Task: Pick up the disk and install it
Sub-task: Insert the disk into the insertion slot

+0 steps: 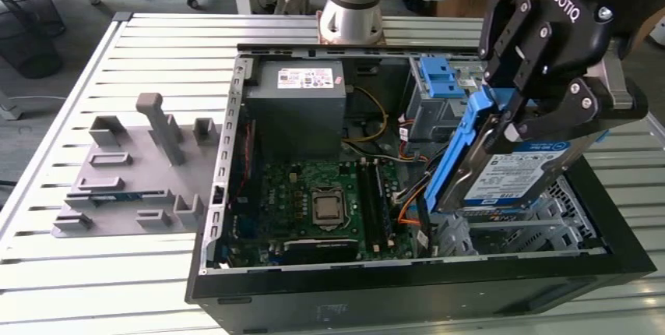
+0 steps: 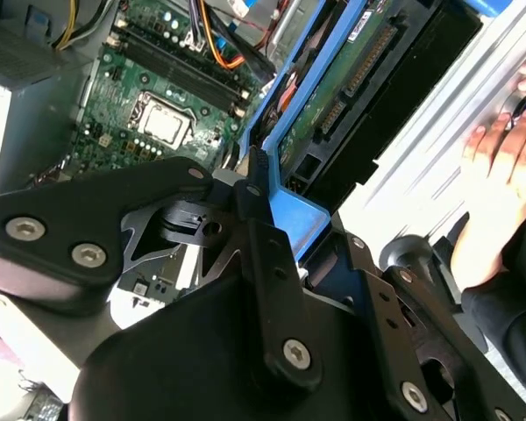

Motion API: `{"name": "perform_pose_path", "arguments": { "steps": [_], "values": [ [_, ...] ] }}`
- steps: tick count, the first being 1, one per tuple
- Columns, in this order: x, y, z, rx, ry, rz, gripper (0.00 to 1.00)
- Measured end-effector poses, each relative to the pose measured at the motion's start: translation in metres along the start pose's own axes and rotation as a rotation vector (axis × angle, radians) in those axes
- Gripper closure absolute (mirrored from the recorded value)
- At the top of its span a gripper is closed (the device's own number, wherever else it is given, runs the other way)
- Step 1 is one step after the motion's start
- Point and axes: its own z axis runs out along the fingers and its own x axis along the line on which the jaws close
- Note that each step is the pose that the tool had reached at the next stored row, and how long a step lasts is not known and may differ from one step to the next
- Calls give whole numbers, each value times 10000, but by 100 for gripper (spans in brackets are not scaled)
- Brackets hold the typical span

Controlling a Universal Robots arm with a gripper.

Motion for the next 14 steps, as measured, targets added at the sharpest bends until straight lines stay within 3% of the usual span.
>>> {"name": "perform_pose_path", "arguments": {
  "steps": [14],
  "values": [
    [-4,-159,28,-4,1,0,64]
  ]
}}
